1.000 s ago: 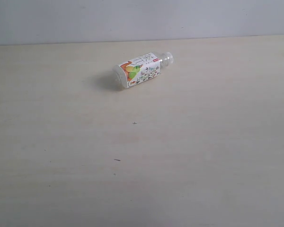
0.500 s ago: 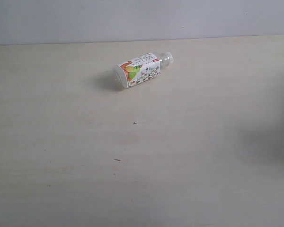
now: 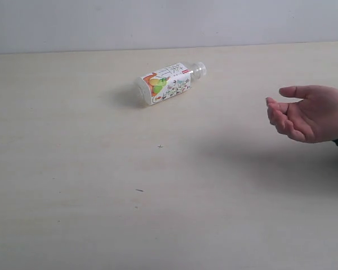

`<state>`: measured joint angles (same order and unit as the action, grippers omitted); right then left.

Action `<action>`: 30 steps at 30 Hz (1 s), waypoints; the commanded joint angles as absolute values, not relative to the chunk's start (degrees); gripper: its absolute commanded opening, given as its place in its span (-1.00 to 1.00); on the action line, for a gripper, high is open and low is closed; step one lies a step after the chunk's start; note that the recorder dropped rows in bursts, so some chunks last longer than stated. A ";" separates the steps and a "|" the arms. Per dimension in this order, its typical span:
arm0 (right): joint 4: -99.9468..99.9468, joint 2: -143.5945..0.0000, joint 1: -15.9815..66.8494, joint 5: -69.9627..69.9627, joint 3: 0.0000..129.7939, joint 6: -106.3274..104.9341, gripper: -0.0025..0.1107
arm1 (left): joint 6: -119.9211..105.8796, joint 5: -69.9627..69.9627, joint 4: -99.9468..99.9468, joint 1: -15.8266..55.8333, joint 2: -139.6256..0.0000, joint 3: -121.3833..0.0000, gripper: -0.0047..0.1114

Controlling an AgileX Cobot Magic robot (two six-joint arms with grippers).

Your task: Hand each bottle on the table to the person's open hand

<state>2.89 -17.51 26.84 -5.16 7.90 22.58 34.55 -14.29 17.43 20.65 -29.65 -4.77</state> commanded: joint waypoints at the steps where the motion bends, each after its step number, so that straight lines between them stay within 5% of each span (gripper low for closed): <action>1: 3.13 -17.23 26.69 -4.56 7.80 22.58 -0.96 | 34.57 -21.78 17.37 20.56 -29.38 -4.67 -0.92; 5: 3.13 -17.23 26.69 -4.56 7.80 22.58 -0.96 | 34.47 -28.90 14.27 20.56 -29.38 -6.36 -0.92; 14: 3.13 -17.23 26.69 -4.56 7.80 22.58 -0.96 | 33.20 -3.57 17.09 20.56 -38.31 -25.93 -0.92; 30: 3.13 -17.23 26.69 -4.56 7.80 22.58 -0.96 | 33.20 -3.44 18.51 20.56 -59.31 -29.01 -0.92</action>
